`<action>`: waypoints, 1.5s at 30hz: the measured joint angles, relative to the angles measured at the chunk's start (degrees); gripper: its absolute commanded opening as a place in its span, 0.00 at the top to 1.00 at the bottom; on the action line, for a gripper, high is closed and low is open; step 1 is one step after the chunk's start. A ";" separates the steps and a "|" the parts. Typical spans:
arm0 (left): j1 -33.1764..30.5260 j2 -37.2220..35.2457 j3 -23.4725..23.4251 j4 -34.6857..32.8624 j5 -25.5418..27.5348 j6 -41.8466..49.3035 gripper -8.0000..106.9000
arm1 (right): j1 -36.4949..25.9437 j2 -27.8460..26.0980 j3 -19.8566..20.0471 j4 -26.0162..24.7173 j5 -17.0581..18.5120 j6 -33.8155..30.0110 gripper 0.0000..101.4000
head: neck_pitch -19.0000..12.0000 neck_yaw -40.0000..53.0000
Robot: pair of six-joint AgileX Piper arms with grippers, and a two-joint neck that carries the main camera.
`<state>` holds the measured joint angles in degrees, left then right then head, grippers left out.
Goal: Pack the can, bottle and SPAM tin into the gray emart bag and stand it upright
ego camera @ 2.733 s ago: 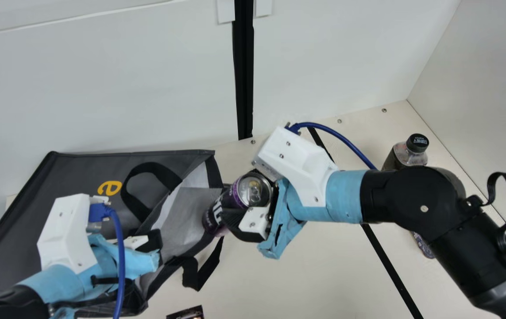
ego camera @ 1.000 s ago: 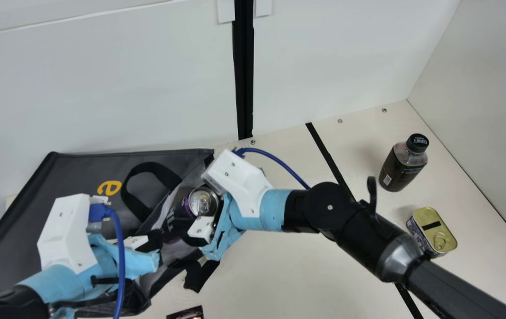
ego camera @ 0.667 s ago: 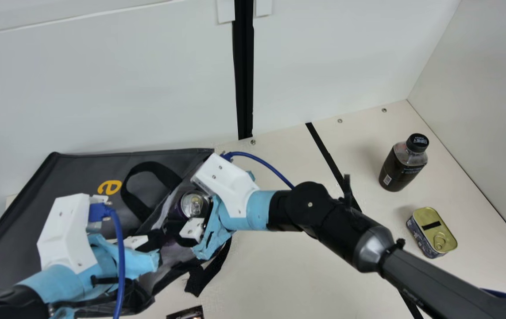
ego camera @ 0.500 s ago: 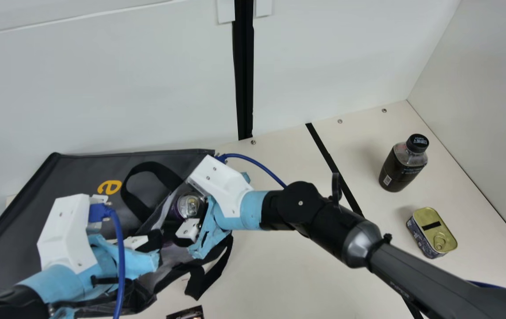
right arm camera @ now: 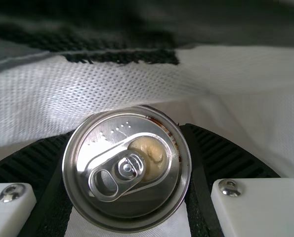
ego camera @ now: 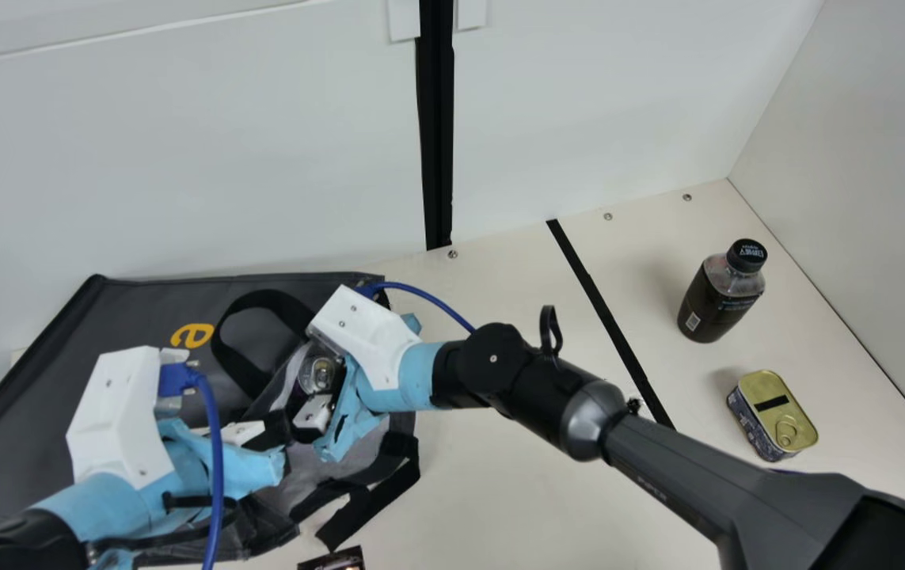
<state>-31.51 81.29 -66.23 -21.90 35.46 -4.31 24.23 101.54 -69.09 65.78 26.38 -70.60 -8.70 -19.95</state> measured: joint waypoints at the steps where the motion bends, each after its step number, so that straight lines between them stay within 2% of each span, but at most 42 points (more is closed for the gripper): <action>1: 0.00 0.00 0.00 0.00 0.00 0.00 1.00 | 0.17 0.36 -0.23 0.00 0.00 0.00 1.00 | 0.00 0.09; 5: 0.00 0.00 0.00 0.00 0.00 0.00 1.00 | 0.77 1.63 -1.12 -0.06 -0.05 0.00 1.00 | 0.00 0.09; 33: 0.00 0.00 0.00 0.00 0.11 0.00 1.00 | 0.00 1.56 -2.27 -1.54 1.77 0.23 0.08 | 0.00 0.00; 35: 0.00 0.00 0.00 0.00 0.19 0.00 1.00 | 0.00 1.47 -2.27 -1.76 1.47 0.23 0.06 | 0.09 0.00; 39: 0.00 0.00 0.00 0.00 0.07 0.00 1.00 | 0.07 0.95 -2.10 -1.34 3.98 0.16 0.06 | 0.00 0.09; 45: 0.00 0.00 0.00 0.00 0.07 0.00 1.00 | 0.01 0.33 -1.49 -1.34 2.87 0.00 0.06 | 0.00 0.09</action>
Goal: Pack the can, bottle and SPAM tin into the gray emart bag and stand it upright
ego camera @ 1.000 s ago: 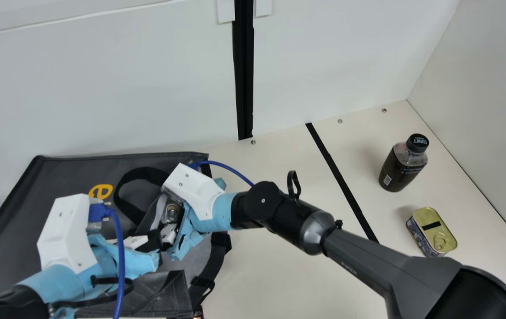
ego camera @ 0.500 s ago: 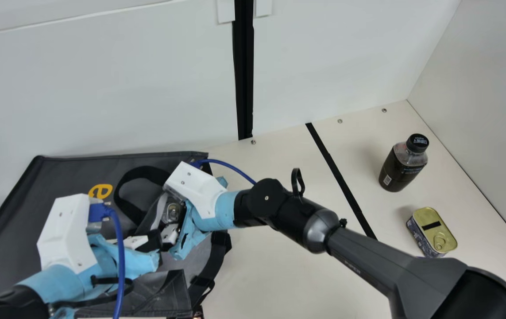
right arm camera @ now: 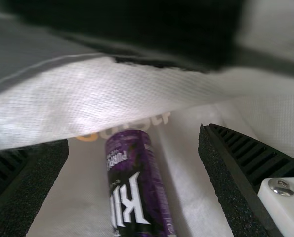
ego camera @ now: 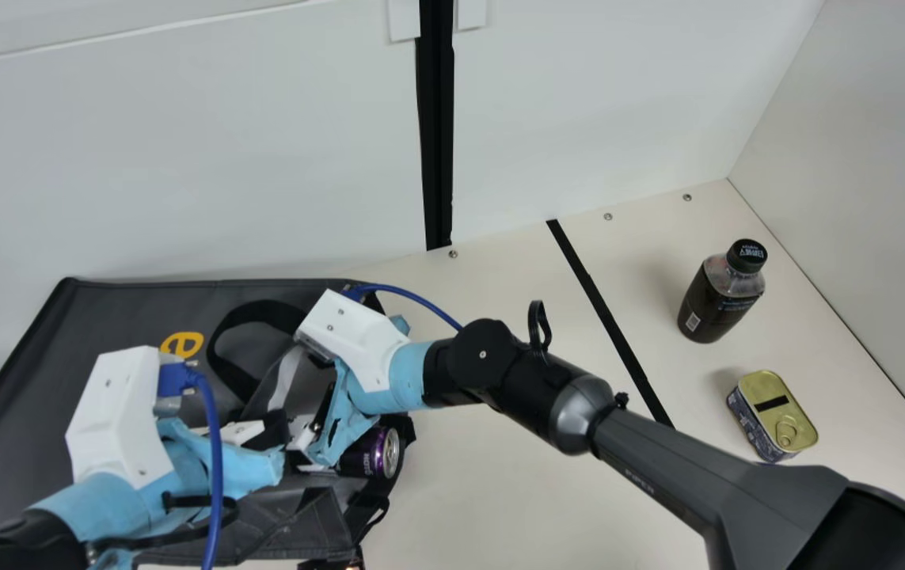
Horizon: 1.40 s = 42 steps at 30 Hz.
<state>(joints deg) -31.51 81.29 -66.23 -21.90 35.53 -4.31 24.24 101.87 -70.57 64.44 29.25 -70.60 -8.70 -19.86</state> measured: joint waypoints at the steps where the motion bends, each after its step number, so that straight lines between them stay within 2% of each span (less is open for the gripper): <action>1: 0.00 0.00 0.00 0.00 0.00 0.00 1.00 | 0.00 -0.26 0.19 0.00 0.07 0.00 0.06 | 0.00 0.00; 12: 0.00 0.00 0.00 0.00 0.00 0.00 1.00 | -1.28 -3.61 2.35 -0.24 1.20 -0.07 0.06 | 0.00 -0.09; 23: 0.00 0.00 0.00 0.00 0.00 0.00 1.00 | -3.98 -8.27 5.31 -2.56 3.08 -0.25 0.06 | 0.00 0.00; 42: 0.00 0.00 0.00 0.00 0.00 0.00 1.00 | -10.63 -17.16 8.39 -11.27 8.65 2.74 0.06 | 0.09 -0.09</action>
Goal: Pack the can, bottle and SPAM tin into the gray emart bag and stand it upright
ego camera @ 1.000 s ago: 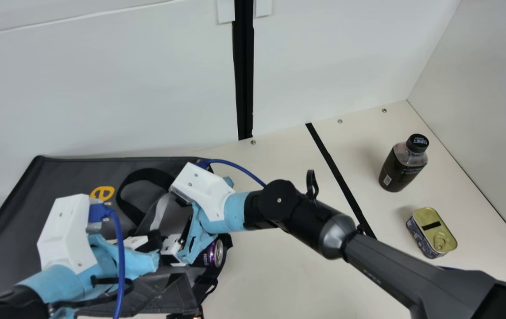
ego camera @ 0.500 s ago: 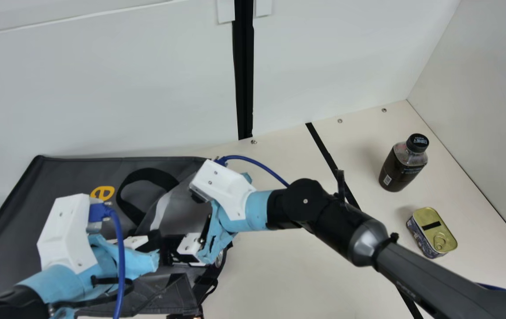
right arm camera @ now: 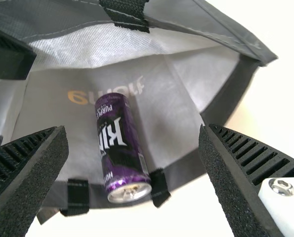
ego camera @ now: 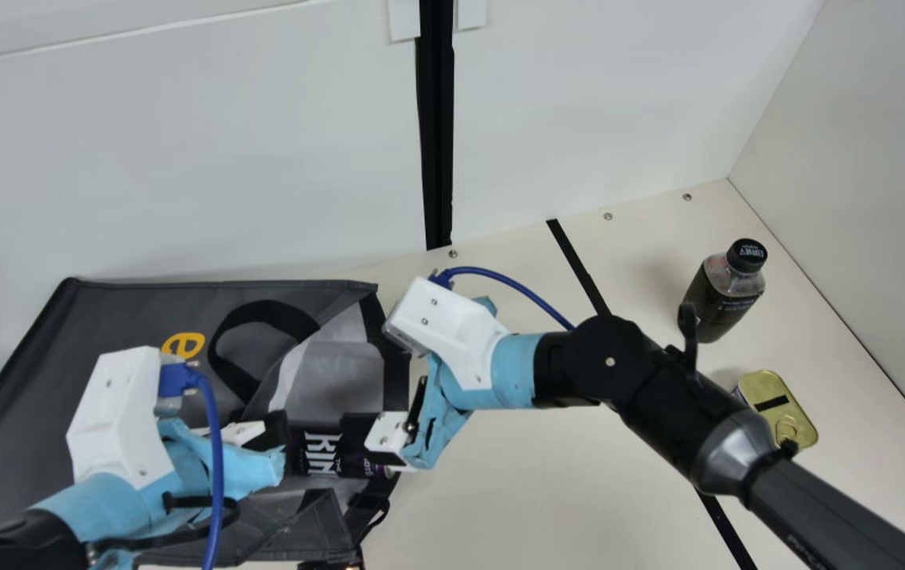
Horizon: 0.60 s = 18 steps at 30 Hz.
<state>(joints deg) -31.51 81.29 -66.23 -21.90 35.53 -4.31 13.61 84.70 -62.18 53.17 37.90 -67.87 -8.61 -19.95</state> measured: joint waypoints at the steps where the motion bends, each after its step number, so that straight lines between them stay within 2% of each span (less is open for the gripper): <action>1: 0.00 0.00 0.00 0.00 0.00 0.00 1.00 | -0.30 -0.40 0.00 -0.43 0.39 0.06 0.06 | 0.00 0.09; 18: 0.00 0.00 0.00 0.00 0.00 0.00 1.00 | -7.74 -7.34 0.53 -9.44 6.08 0.81 0.06 | -0.09 0.09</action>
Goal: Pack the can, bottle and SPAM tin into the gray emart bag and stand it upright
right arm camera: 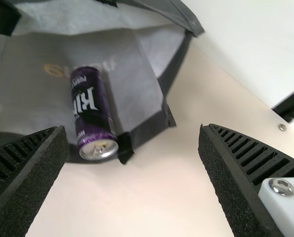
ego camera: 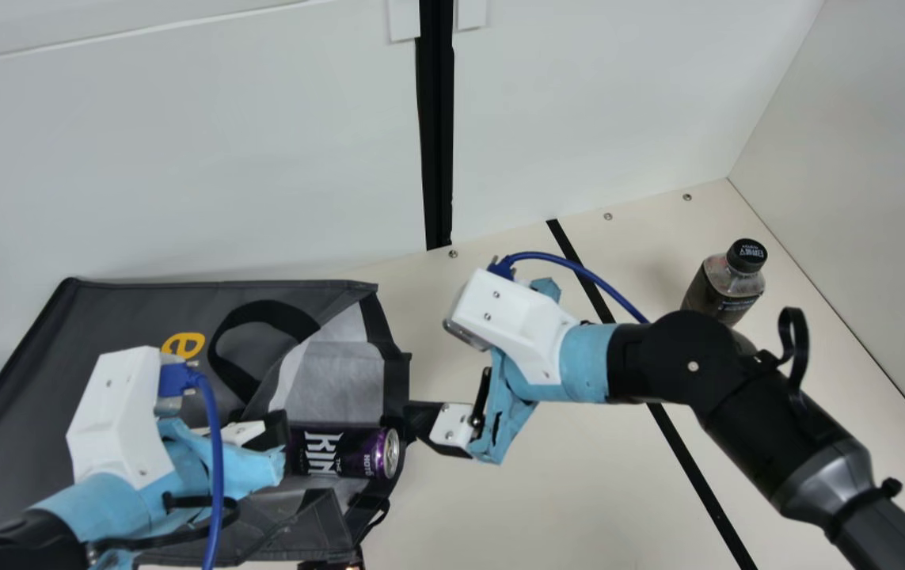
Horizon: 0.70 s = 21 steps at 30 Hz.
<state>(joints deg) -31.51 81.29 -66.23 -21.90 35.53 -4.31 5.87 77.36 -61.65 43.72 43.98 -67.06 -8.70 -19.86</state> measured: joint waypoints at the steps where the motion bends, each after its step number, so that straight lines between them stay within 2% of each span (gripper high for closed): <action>1: 0.00 0.00 0.00 0.00 0.00 0.00 1.00 | -0.39 -0.35 0.00 -0.54 0.37 0.44 0.06 | 0.00 -0.09; 10: 0.00 0.00 0.00 0.00 0.00 0.00 1.00 | -2.00 -3.32 -0.15 -5.36 -0.26 5.65 0.06 | 0.09 0.00; 21: 0.00 0.00 0.00 0.00 0.00 0.00 1.00 | -3.11 -7.80 -0.17 -15.05 -1.32 16.65 0.06 | 0.00 -0.09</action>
<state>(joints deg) -31.51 81.29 -66.23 -21.90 35.53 -4.31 2.76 69.56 -61.81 28.67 42.66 -50.41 -8.70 -19.95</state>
